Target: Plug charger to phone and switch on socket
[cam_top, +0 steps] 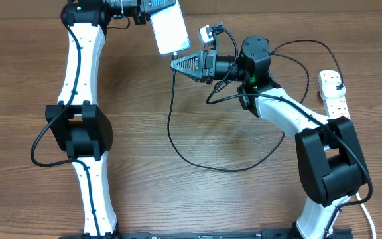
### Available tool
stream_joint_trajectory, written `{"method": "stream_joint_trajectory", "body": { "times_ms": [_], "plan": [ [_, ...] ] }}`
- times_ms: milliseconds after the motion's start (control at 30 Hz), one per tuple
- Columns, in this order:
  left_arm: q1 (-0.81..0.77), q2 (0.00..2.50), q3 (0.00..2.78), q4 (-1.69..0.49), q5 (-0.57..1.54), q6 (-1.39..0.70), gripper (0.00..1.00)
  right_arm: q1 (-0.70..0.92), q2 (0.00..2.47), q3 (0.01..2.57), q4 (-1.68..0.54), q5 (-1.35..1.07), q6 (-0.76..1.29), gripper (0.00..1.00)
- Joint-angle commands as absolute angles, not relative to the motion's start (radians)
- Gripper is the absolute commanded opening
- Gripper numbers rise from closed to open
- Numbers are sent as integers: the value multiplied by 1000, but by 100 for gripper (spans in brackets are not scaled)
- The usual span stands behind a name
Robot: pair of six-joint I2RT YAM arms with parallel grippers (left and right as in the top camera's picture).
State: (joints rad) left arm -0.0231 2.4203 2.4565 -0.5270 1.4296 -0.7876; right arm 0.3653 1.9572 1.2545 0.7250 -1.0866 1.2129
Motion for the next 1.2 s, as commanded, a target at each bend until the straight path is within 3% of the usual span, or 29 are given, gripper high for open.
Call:
{"method": "stream_joint_trajectory", "body": {
  "times_ms": [0, 633, 1000, 1167],
  "plan": [
    [-66, 2414, 2476, -542, 1580, -834, 4, 313, 1958, 1277, 739, -974, 1195, 4],
    [-68, 2414, 2476, -509, 1578, -836, 4, 281, 1958, 1277, 740, -1042, 1168, 4],
    [-14, 2414, 2476, -130, 1534, -1161, 4, 281, 1958, 1277, 724, -1204, 1084, 4],
    [-1, 2414, 2476, -79, 1534, -1198, 4, 281, 1958, 1277, 725, -1272, 1018, 4]
  ]
}}
